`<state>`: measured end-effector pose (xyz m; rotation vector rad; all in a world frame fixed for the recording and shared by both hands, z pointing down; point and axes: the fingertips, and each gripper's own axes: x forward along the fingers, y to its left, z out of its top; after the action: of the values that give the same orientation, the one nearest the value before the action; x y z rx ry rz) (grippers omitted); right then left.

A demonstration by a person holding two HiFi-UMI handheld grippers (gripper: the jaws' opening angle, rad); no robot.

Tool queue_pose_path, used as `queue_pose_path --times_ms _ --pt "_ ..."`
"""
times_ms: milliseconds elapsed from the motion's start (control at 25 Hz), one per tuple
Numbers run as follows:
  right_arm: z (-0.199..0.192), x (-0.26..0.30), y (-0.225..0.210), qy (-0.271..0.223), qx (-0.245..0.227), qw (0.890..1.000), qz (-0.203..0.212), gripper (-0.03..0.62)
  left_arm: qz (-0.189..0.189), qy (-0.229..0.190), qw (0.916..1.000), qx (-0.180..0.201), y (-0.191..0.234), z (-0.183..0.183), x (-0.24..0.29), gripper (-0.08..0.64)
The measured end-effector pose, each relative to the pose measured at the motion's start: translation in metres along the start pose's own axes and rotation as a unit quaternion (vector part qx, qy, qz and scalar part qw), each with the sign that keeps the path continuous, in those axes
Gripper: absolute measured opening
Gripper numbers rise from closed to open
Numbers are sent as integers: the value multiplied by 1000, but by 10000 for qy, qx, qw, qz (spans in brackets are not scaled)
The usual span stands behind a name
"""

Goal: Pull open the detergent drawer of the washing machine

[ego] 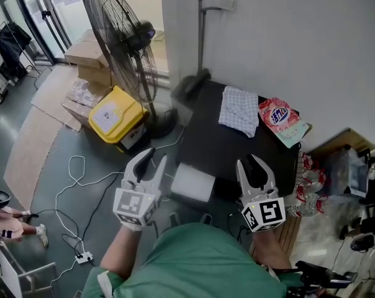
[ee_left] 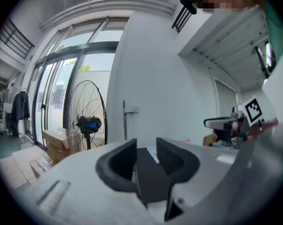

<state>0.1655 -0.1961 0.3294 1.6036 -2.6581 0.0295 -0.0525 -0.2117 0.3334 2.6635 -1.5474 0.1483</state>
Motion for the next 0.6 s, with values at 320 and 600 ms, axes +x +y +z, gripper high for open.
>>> queue_pose_path --times_ms 320,600 --pt "-6 -5 -2 -2 -101 9999 -5 103 102 95 9999 -83 -4 -10 -3 117" --pt "-9 -7 -1 4 -113 9999 37 100 34 142 9998 -101 -9 -16 -2 114"
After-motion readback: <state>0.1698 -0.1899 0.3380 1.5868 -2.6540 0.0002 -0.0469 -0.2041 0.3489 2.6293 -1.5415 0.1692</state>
